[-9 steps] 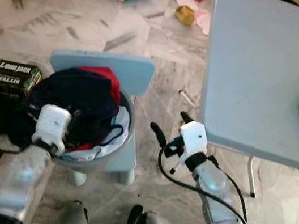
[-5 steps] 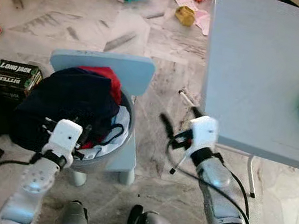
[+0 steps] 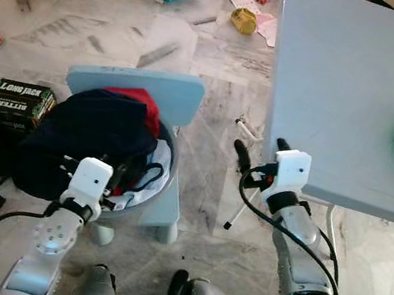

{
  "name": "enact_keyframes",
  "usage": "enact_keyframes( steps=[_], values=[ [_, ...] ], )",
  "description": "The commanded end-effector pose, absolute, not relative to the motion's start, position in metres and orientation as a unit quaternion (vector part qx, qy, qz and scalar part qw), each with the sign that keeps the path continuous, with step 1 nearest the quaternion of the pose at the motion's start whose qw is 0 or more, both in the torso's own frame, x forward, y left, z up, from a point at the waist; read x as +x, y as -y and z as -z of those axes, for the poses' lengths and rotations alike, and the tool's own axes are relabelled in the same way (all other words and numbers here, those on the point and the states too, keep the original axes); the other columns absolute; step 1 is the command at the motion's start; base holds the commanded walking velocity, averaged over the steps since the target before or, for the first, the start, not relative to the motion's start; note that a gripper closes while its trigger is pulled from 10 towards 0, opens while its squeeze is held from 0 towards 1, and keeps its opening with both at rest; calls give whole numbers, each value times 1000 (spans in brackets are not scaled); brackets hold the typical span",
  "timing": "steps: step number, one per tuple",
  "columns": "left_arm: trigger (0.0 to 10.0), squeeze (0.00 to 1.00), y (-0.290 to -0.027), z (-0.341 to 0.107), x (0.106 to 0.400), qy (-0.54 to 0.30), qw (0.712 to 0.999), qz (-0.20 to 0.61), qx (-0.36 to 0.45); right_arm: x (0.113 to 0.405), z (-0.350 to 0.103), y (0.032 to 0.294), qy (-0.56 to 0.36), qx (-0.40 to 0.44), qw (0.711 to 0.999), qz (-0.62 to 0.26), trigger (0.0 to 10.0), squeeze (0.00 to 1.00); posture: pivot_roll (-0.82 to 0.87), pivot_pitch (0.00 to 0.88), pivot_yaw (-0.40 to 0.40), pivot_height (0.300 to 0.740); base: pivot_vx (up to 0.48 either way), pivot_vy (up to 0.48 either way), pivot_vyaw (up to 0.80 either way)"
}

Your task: Hang hanger

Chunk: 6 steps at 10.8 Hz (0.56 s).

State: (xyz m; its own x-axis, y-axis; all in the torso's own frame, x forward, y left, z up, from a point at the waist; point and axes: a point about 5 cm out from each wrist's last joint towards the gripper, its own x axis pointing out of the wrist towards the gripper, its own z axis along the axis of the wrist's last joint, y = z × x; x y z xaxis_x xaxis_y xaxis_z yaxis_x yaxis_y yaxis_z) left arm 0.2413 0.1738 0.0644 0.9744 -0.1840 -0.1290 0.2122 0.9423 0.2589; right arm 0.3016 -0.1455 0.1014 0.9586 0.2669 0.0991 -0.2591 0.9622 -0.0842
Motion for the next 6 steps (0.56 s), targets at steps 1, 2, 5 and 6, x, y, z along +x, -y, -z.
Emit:
enact_keyframes(
  steps=[1,2,5,6],
  values=[
    [10000,0,-173,-65,240,-54,983,103,142,301,-98,147,44,-33,990,-128,10000,0,112,191,-94,740,0,480,0],
    [10000,0,-173,-65,240,-55,983,103,144,300,-97,146,44,-34,990,-128,10000,0,113,195,-93,740,0,480,0],
    [10000,0,-174,-68,241,-45,983,102,149,301,-98,148,46,-34,991,-119,10000,0,115,199,-90,740,0,0,0],
    [10000,0,-175,-69,241,-45,982,103,150,302,-98,149,44,-31,992,-114,10000,0,115,199,-90,740,0,0,0]
  ],
)
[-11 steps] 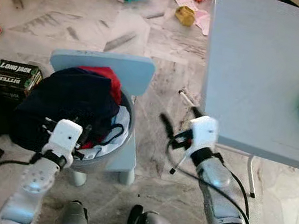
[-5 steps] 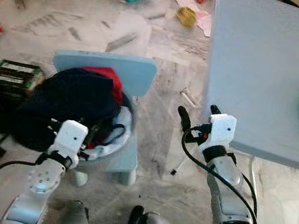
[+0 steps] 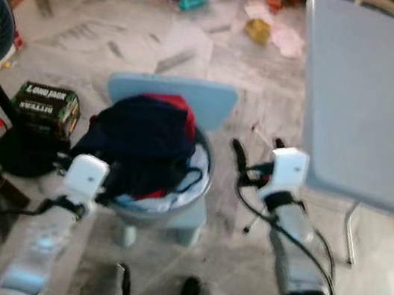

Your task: Hang hanger

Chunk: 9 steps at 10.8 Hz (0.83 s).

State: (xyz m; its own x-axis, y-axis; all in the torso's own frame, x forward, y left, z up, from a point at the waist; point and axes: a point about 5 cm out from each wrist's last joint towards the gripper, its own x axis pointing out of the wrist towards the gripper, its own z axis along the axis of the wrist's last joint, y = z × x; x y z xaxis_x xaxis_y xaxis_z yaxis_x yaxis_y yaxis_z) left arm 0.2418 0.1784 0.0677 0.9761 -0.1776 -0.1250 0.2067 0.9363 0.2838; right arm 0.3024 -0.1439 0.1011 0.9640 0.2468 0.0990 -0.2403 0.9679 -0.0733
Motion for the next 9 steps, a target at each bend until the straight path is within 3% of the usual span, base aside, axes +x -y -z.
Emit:
enact_keyframes(
  steps=[1,2,5,7,9],
  values=[
    [10000,0,-176,-69,241,-46,982,103,151,303,-98,149,44,-31,992,-111,10000,0,118,200,-89,740,0,0,-488],
    [10000,0,-179,-70,242,-44,984,94,145,304,-100,150,47,-29,993,-108,10000,0,120,201,-85,740,0,0,-800],
    [10000,0,-182,-75,247,-40,986,79,144,307,-103,147,53,-33,992,-110,10000,0,128,206,-78,740,0,0,0],
    [10000,0,-187,-58,245,-91,982,73,148,306,-102,148,53,-35,992,-109,10000,0,125,209,-82,740,0,0,0],
    [10000,0,-190,-46,247,-124,965,119,195,305,-102,150,54,-40,992,-108,10000,0,112,208,-89,740,0,0,0]
  ],
)
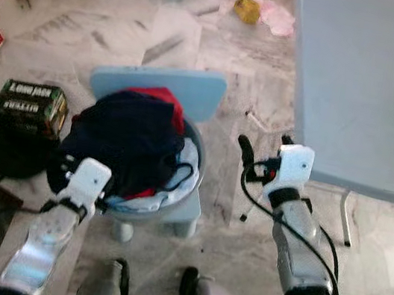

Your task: Hang hanger

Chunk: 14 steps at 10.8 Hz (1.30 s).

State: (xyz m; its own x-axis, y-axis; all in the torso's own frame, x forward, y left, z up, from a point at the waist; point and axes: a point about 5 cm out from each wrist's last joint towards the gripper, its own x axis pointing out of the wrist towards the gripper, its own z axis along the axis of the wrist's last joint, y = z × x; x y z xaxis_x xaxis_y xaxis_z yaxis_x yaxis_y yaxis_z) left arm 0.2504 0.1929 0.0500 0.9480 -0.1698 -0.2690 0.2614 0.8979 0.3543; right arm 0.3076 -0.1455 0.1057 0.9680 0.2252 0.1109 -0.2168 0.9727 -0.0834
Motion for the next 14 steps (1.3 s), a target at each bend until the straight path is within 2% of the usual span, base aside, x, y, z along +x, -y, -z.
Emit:
enact_keyframes(
  steps=[1,2,3,4,9,11,12,14],
  values=[
    [10000,0,-190,-44,249,-130,957,142,218,305,-102,150,54,-41,992,-107,10000,0,109,207,-90,740,0,0,0],
    [10000,0,-190,-47,255,-122,938,185,266,306,-104,150,57,-49,991,-110,10000,0,103,205,-87,740,0,0,0],
    [10000,0,-191,-54,258,-104,938,193,268,305,-104,150,58,-52,991,-110,10000,0,103,205,-87,740,0,0,0],
    [10000,1000,-191,-60,259,-86,946,191,249,304,-102,150,57,-51,991,-108,10000,0,100,207,-85,740,0,0,0],
    [10000,1000,-166,-65,253,-24,930,247,272,305,-102,147,57,-60,990,-117,10000,0,100,211,-91,740,0,0,0],
    [10000,1000,-160,-53,247,-55,921,271,274,305,-102,146,57,-59,990,-118,10000,0,99,212,-91,740,0,0,0],
    [10000,1000,-165,-36,240,-104,903,286,304,303,-100,145,53,-59,989,-124,10000,0,99,212,-91,740,0,0,0],
    [10000,1000,-171,-35,243,-113,901,275,316,298,-93,140,30,-46,984,-170,10000,0,90,209,-96,740,0,0,0]
  ],
)
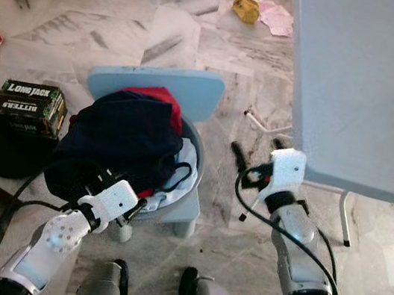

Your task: Hang hanger

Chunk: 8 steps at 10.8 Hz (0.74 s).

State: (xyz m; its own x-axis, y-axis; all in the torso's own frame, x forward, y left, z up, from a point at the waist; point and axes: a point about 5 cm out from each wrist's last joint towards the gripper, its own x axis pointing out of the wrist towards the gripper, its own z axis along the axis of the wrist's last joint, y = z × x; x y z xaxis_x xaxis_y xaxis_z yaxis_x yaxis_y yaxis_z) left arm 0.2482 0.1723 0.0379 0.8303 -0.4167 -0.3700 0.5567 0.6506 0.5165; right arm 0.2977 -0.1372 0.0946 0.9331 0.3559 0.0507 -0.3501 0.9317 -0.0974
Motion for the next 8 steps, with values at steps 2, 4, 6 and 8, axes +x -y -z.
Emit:
enact_keyframes(
  steps=[2,4,6,8],
  values=[
    [10000,0,-194,-28,255,-147,899,210,355,292,-90,136,20,-49,978,-200,10000,0,78,204,-97,740,0,0,0],
    [902,0,-198,-23,253,-157,895,235,345,292,-90,133,22,-51,977,-205,10000,0,69,198,-97,740,0,0,0],
    [0,0,-203,-22,254,-161,896,231,343,292,-92,133,22,-51,977,-207,10000,0,69,198,-97,740,0,0,0],
    [0,0,-203,-22,256,-158,900,227,338,291,-91,132,21,-52,977,-208,10000,0,66,195,-97,740,0,0,0]
  ],
)
